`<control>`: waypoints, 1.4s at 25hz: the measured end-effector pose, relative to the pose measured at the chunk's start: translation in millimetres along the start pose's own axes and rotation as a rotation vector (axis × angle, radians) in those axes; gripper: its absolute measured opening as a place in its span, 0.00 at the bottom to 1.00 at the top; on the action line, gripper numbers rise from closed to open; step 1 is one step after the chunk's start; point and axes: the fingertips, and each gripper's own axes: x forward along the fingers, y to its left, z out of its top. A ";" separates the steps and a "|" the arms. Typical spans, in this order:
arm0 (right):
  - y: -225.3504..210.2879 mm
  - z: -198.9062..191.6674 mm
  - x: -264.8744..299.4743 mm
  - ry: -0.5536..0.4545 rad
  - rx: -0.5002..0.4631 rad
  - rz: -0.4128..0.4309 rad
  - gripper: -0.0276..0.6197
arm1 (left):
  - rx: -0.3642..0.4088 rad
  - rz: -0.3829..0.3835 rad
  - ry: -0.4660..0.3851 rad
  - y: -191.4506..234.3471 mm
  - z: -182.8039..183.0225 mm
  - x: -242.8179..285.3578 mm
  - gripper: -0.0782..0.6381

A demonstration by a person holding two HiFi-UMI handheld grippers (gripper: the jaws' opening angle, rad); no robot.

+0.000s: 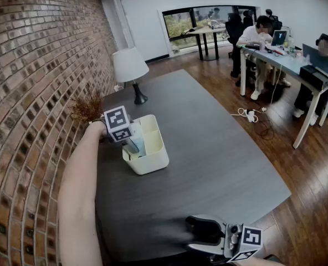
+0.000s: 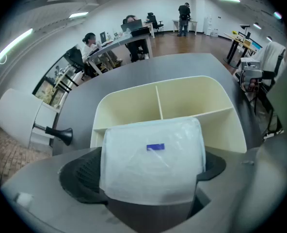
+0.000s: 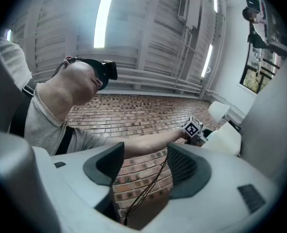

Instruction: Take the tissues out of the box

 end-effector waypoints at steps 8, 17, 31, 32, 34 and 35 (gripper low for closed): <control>2.2 0.2 -1.1 0.021 -0.012 0.006 0.48 | 0.027 0.076 -0.010 6.0 4.7 -18.6 0.79; -4.0 -1.5 -4.8 0.023 -0.025 -0.024 0.48 | 0.056 0.291 -0.110 -1.6 17.0 -113.8 0.79; -9.6 -6.5 1.7 0.031 -0.042 -0.091 0.48 | -0.418 0.417 -1.195 -180.4 17.6 -225.4 0.79; -8.1 -8.3 1.2 0.032 -0.039 -0.092 0.48 | -0.487 0.379 -1.292 -200.0 16.5 -217.6 0.79; -5.0 -10.7 -2.2 0.040 -0.030 -0.094 0.48 | -0.625 0.296 -1.477 -238.2 15.4 -201.0 0.79; -3.7 -10.7 -3.5 0.042 -0.025 -0.094 0.48 | -0.696 0.253 -1.574 -254.4 14.2 -195.2 0.79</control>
